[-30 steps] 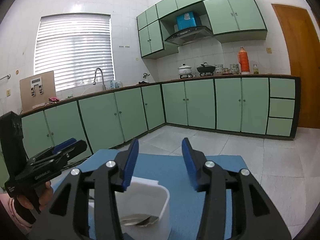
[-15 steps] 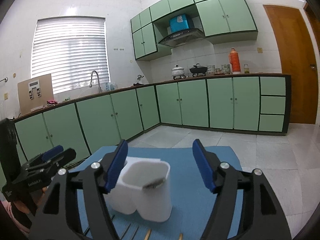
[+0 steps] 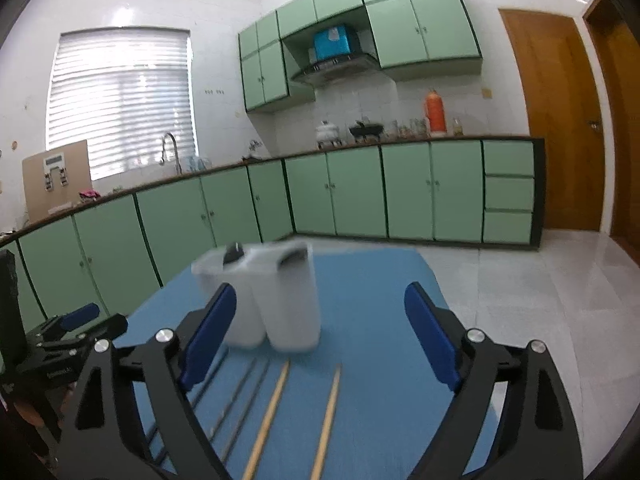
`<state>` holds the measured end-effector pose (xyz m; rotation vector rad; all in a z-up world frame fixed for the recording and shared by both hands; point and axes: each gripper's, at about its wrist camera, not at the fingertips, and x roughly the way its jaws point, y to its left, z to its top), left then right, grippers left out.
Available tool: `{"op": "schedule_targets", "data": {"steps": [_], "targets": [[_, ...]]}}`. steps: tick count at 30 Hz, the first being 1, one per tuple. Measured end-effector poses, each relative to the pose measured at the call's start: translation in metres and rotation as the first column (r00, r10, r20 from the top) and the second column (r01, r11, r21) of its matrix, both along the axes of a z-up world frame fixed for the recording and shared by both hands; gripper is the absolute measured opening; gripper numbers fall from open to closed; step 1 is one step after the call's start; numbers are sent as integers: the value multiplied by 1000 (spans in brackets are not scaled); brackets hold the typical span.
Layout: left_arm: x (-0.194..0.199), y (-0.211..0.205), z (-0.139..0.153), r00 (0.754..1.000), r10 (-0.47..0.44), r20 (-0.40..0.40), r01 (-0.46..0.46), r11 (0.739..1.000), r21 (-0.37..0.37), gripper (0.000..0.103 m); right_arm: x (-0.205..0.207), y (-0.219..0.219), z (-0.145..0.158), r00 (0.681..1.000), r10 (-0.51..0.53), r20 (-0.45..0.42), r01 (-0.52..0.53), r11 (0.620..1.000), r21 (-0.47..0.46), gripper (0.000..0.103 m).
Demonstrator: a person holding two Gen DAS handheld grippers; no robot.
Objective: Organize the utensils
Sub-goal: 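Withdraw both tools from the caddy back over the chopsticks, then lower the right tool onto a light wooden chopstick and close it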
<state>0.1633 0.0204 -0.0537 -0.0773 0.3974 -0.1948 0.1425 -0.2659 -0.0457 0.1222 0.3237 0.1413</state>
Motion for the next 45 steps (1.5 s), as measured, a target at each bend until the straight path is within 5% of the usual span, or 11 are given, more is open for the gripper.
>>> {"op": "schedule_targets", "data": {"steps": [17,33,45], "targets": [[-83,-3,-50,987,39,-155,-24,995,98,97,-88,12,-83,969,-28,-246,16,999,-52,81],[-118,-10,-64,980,56,-193,-37,995,97,97,-117,15,-105,956,20,-293,-32,999,-37,36],[-117,-9,-69,974,105,-203,-86,992,97,97,-110,19,-107,955,19,-295,-38,998,-57,15]]}}
